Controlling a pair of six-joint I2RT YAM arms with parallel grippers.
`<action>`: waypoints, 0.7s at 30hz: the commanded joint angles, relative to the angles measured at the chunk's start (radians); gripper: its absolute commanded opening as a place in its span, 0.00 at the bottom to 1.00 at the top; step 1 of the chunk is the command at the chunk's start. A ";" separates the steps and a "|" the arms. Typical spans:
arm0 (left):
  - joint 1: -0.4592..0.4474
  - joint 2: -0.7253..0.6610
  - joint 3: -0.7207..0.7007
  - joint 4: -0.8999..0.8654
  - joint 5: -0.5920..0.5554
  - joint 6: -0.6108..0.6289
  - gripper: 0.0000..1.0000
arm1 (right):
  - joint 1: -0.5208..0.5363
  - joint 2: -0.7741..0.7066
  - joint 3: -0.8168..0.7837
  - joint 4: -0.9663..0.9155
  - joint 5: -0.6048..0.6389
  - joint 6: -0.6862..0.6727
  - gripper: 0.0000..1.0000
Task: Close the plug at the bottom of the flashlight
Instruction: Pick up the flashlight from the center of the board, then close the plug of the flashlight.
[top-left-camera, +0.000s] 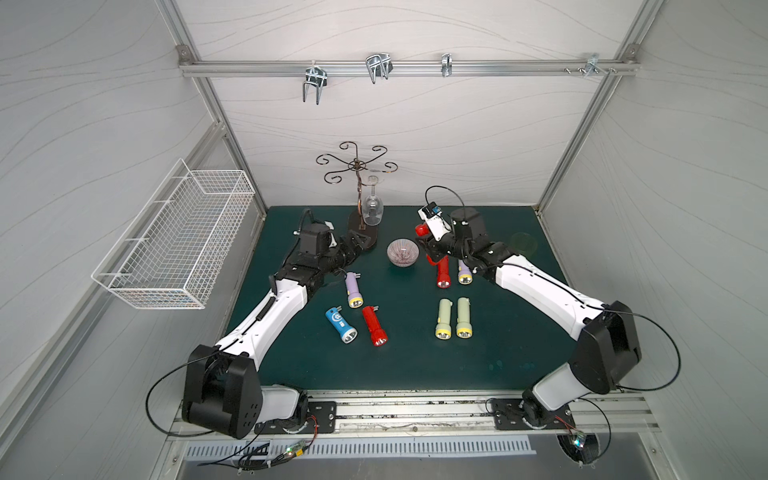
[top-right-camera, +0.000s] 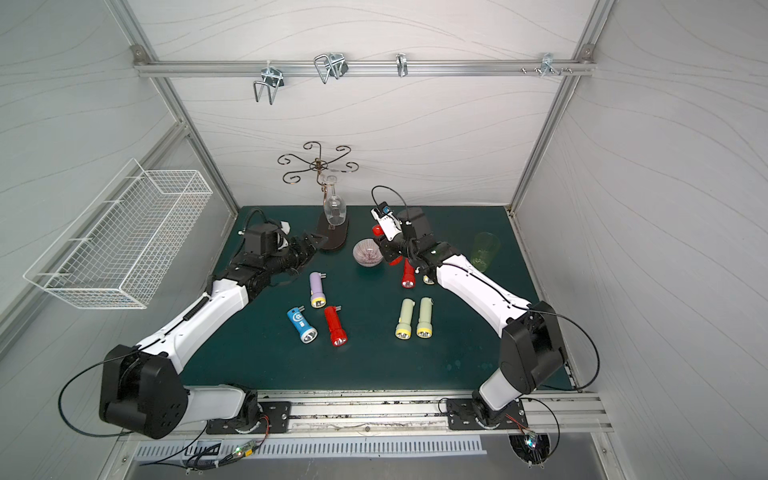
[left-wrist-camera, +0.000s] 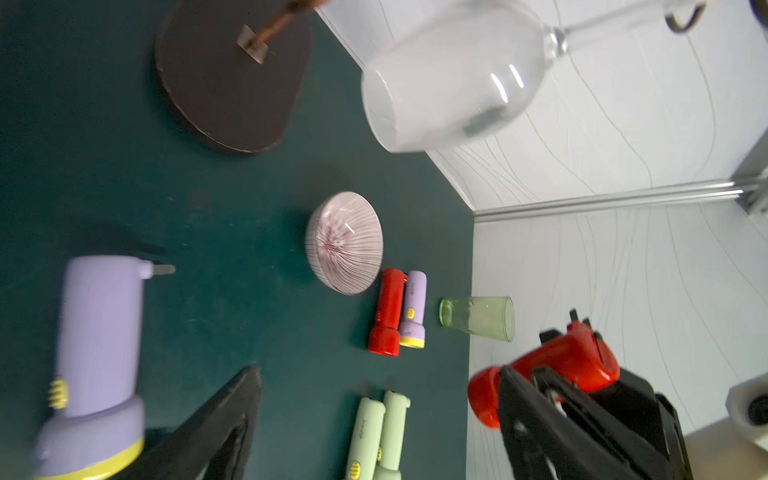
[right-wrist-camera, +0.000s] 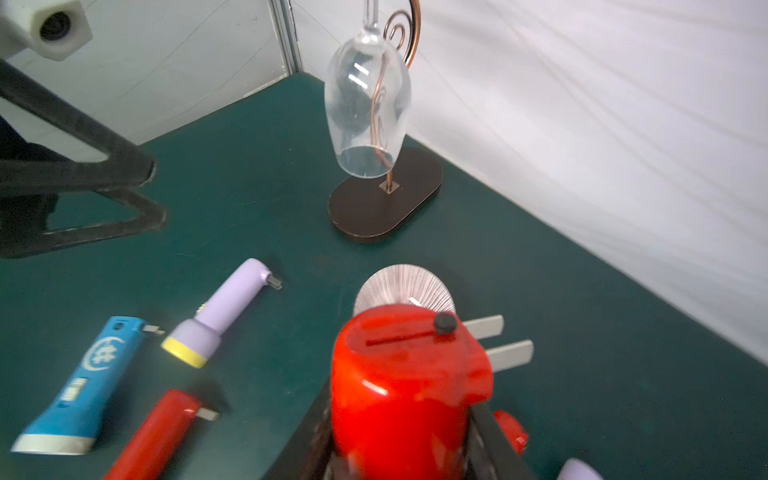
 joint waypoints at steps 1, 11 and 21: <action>-0.042 0.025 0.075 0.050 0.005 -0.097 0.89 | -0.052 0.015 -0.019 0.194 -0.138 -0.193 0.00; -0.180 0.106 0.205 0.089 -0.066 -0.394 0.87 | -0.112 0.037 -0.131 0.402 -0.267 -0.579 0.00; -0.288 0.222 0.375 0.065 -0.128 -0.580 0.76 | -0.114 0.024 -0.235 0.540 -0.270 -0.687 0.00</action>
